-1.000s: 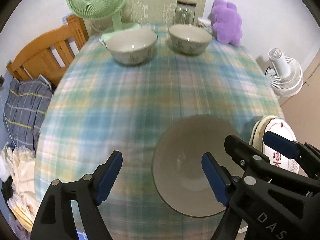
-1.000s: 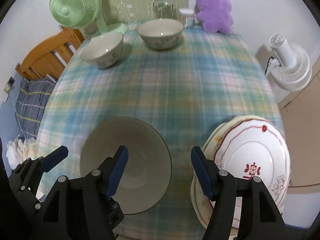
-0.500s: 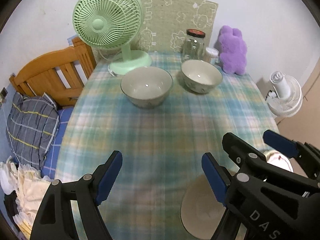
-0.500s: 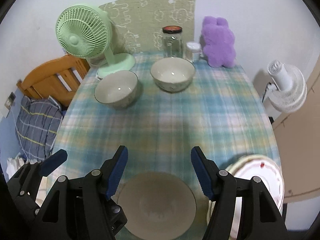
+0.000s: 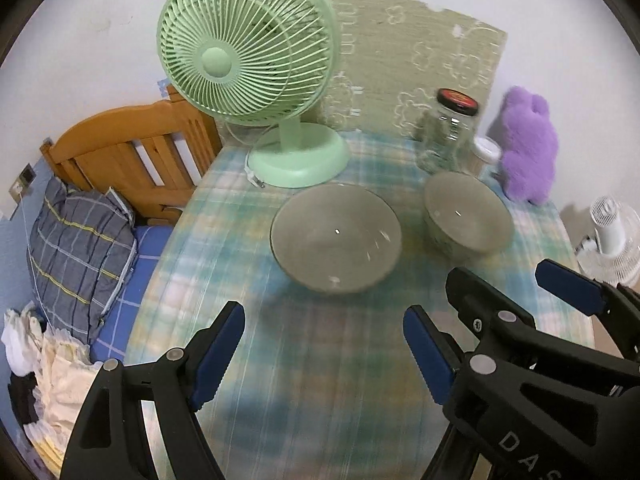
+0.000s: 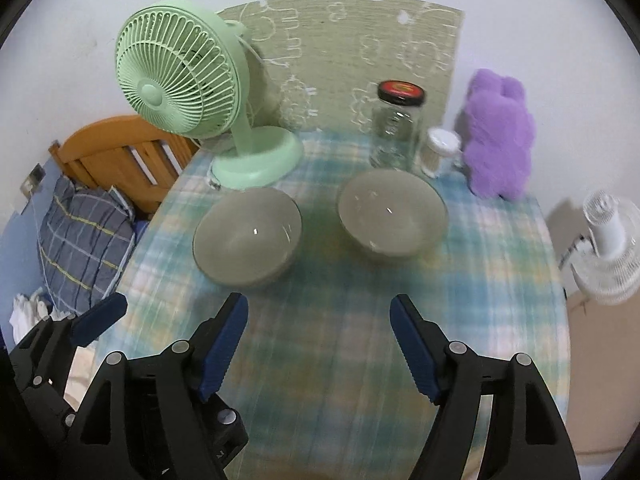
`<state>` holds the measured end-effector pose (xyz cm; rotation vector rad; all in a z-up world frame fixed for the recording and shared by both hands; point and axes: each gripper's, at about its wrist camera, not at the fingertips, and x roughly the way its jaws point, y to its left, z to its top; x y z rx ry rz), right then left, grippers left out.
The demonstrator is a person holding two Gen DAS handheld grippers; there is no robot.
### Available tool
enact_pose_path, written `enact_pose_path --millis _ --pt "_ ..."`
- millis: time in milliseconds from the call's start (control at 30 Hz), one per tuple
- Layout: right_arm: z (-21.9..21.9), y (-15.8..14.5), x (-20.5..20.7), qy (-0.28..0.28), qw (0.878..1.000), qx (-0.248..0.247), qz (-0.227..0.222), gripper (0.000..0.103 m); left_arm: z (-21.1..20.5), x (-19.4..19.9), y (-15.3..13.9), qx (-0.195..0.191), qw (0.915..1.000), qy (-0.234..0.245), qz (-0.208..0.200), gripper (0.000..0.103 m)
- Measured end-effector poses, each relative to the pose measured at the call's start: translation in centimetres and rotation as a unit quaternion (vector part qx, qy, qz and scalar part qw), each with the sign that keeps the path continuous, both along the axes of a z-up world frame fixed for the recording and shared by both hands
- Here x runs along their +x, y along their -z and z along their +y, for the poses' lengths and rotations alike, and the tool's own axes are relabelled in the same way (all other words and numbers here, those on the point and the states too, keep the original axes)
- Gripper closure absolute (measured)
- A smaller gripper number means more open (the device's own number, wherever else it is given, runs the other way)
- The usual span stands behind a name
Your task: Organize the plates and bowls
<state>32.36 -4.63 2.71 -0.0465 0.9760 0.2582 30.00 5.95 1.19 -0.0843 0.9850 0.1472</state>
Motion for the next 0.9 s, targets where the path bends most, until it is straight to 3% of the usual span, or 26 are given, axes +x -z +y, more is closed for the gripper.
enact_pose_path --millis 100,433,567,667,733,800,900 --pt "0.7 0.6 2.4 -0.006 1.0 0.007 0.004 0.026 0.7 2.1 0.7 0.004 0.9999 -0.015 -0.002 0.021" --pt "3.3 4.3 9.2 -0.009 1.0 0.02 0.019 0.026 2.4 7.9 4.2 0.023 0.9981 -0.056 0.012 0.036" --pt "4.2 5.7 11.1 -0.012 0.999 0.02 0.031 0.038 3.3 9.3 5.6 0.014 0.9974 -0.066 0.026 0.042" --pt "4.8 6.5 11.9 -0.012 0.999 0.02 0.036 0.04 3.6 9.9 6.3 0.011 0.9974 -0.066 0.028 0.043" --pt "5.0 7.0 12.4 -0.011 0.999 0.021 0.039 0.042 3.7 10.3 6.7 0.003 0.9974 -0.065 0.031 0.052" --pt "5.1 7.4 12.7 -0.009 0.999 0.021 0.041 0.051 3.8 10.6 7.2 0.008 0.9967 -0.073 0.034 0.06" --pt "5.4 8.4 13.3 -0.01 0.998 0.014 0.054 0.056 3.9 11.0 8.0 0.004 0.9965 -0.071 0.043 0.061"
